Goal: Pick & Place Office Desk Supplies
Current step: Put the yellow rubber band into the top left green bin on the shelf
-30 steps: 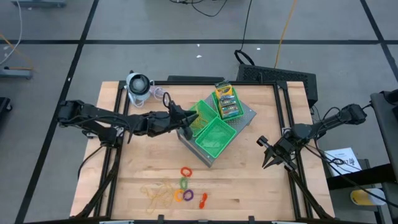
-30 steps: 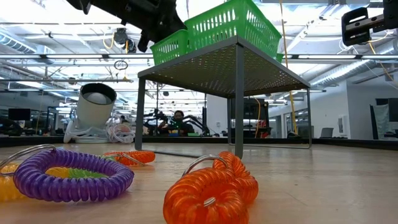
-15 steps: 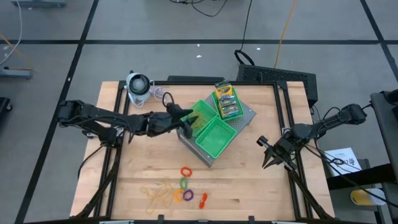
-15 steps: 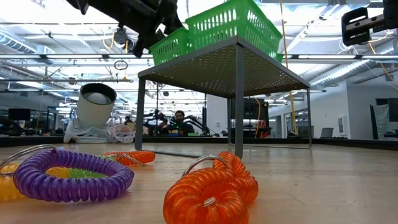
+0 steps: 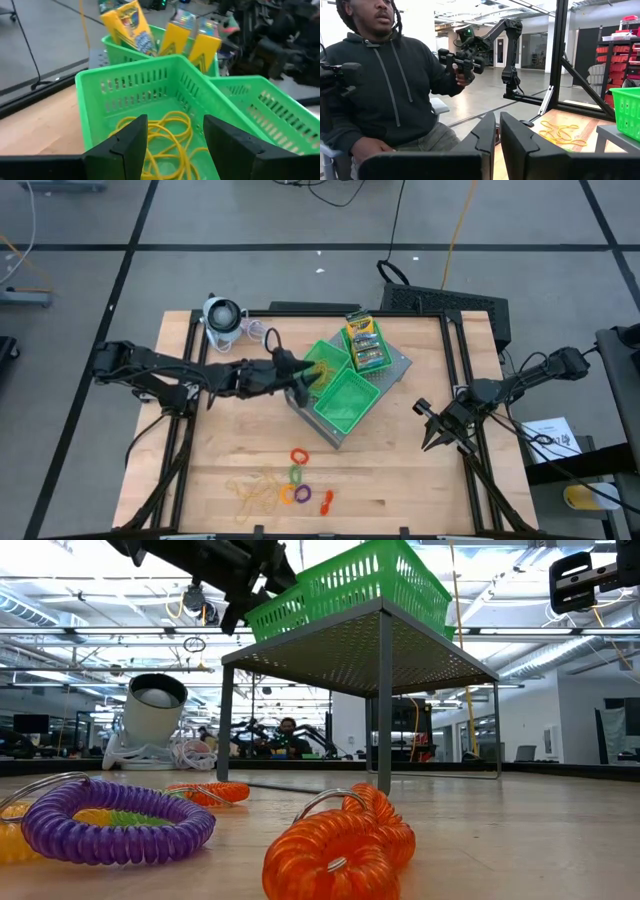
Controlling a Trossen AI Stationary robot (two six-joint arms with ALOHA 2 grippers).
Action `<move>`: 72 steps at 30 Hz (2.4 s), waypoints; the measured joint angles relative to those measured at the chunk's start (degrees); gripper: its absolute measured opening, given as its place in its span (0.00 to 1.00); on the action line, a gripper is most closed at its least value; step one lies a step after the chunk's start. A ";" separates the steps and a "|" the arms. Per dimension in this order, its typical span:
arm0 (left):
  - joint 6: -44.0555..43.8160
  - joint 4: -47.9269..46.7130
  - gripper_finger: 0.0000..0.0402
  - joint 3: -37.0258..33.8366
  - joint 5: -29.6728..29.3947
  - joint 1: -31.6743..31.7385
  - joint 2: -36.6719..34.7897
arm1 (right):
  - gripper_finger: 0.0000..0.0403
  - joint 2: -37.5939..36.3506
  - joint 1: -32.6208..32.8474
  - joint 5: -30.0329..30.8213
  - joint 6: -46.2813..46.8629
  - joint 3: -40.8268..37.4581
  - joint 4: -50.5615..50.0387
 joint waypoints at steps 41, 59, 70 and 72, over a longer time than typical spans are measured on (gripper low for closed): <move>0.33 -9.27 0.50 0.04 -0.68 -8.95 -3.96 | 0.05 0.00 0.00 -0.01 -0.01 -0.01 0.00; 6.43 -7.58 0.50 -0.07 -6.02 -8.94 -8.57 | 0.05 0.00 0.00 0.00 0.00 0.00 0.00; 11.41 -8.95 0.50 0.02 3.14 -18.68 -16.68 | 0.05 0.00 0.00 0.00 -0.02 -0.01 -0.02; 7.89 -12.17 0.50 0.02 7.00 -22.34 -16.68 | 0.05 -0.02 0.00 0.00 0.00 0.01 0.00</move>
